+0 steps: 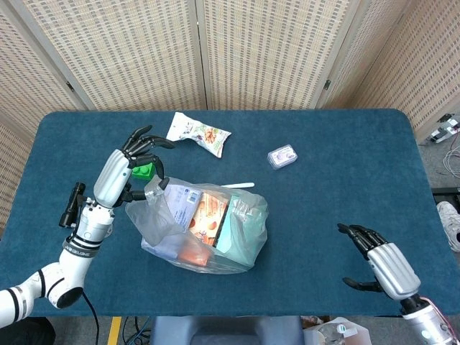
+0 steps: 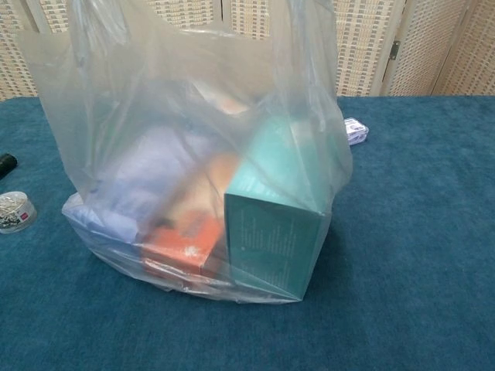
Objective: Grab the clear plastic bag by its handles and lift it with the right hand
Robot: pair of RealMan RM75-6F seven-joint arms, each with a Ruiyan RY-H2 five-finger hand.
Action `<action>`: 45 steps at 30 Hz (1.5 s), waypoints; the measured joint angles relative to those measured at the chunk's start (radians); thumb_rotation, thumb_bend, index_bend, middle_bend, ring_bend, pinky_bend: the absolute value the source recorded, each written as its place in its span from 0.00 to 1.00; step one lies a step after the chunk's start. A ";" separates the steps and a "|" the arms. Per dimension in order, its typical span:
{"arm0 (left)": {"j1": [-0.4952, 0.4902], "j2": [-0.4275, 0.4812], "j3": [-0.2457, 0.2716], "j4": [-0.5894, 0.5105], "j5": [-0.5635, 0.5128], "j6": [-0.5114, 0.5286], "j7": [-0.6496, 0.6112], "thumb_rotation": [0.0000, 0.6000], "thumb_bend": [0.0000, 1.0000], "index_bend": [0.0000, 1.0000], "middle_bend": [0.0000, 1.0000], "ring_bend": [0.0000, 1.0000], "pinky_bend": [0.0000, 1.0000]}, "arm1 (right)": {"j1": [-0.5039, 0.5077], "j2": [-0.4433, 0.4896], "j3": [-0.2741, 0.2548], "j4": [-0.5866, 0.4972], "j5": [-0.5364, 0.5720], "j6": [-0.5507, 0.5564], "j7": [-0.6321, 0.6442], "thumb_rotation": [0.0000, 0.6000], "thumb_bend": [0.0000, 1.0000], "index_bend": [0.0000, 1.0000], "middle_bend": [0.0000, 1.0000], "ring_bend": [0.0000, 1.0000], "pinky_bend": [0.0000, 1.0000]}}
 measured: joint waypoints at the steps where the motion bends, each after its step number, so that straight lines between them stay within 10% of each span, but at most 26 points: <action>1: 0.001 0.004 0.001 -0.003 0.000 -0.001 0.002 1.00 0.34 0.61 0.31 0.22 0.06 | 0.012 -0.001 0.000 -0.004 -0.009 -0.008 0.014 1.00 0.00 0.08 0.19 0.12 0.21; 45: 0.011 0.068 -0.012 -0.047 -0.019 0.008 0.062 1.00 0.33 0.51 0.31 0.22 0.06 | 0.521 -0.193 0.094 -0.005 -0.017 -0.263 0.812 1.00 0.00 0.00 0.01 0.00 0.10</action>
